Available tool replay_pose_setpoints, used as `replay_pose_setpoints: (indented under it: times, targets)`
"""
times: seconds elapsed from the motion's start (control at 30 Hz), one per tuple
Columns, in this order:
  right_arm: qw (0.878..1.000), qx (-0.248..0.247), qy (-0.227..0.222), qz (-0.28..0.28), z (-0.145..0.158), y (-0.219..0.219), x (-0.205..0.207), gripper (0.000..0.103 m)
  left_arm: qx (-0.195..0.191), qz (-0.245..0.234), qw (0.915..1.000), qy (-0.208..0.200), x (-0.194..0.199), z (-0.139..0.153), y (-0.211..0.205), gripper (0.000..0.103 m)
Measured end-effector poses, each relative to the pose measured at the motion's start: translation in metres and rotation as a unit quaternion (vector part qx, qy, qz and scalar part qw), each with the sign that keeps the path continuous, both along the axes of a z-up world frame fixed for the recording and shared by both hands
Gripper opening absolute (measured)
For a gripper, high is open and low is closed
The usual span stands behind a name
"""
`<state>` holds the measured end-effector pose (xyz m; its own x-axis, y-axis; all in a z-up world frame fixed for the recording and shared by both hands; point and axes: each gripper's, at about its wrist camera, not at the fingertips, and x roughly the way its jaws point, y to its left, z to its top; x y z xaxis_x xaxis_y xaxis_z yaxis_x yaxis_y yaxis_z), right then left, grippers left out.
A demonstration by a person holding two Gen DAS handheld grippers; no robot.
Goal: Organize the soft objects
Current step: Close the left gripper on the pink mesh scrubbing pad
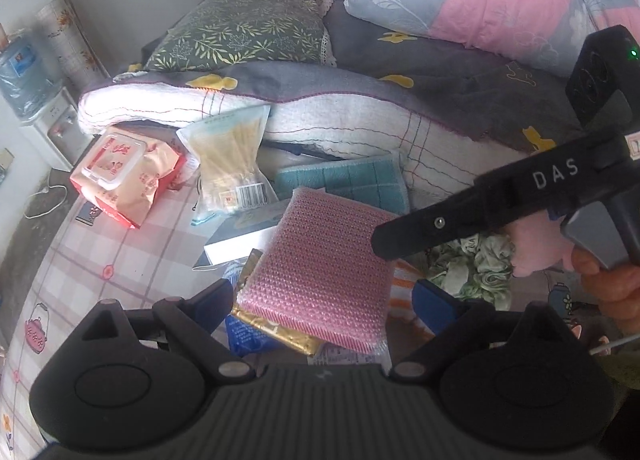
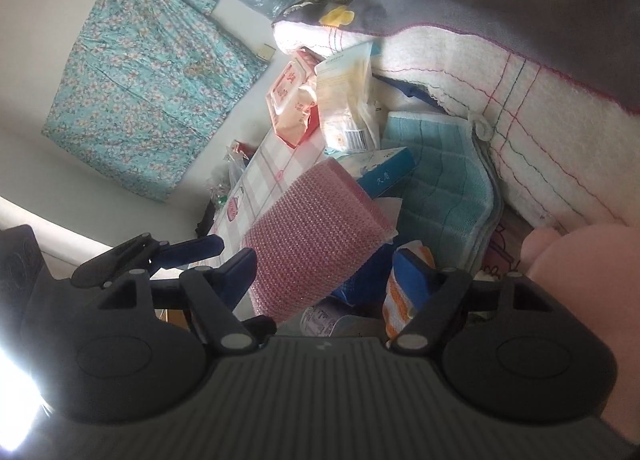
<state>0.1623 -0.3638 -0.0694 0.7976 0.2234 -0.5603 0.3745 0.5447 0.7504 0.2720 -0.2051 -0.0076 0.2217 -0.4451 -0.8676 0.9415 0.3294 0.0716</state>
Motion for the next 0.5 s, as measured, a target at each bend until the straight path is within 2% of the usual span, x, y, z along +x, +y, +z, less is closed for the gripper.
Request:
replay_pose_setpoints:
  times: [0.2, 0.3, 0.4, 0.5]
  targets:
    - [1.000, 0.010, 0.006, 0.001, -0.014, -0.005, 0.019, 0.070, 0.010, 0.004, 0.9995, 0.031, 0.020, -0.016, -0.018, 0.097]
    - [1.000, 0.017, 0.003, -0.002, -0.019, -0.008, 0.024, 0.062, 0.012, 0.011, 0.9990, 0.041, 0.023, -0.023, -0.020, 0.088]
    - [1.000, 0.022, -0.001, -0.005, -0.024, -0.009, 0.029, 0.052, 0.008, 0.026, 0.9992, 0.028, 0.020, -0.023, -0.020, 0.085]
    - [1.000, 0.024, -0.011, -0.006, -0.022, -0.008, 0.030, 0.048, 0.005, 0.037, 0.9992, 0.016, 0.017, -0.020, -0.021, 0.084]
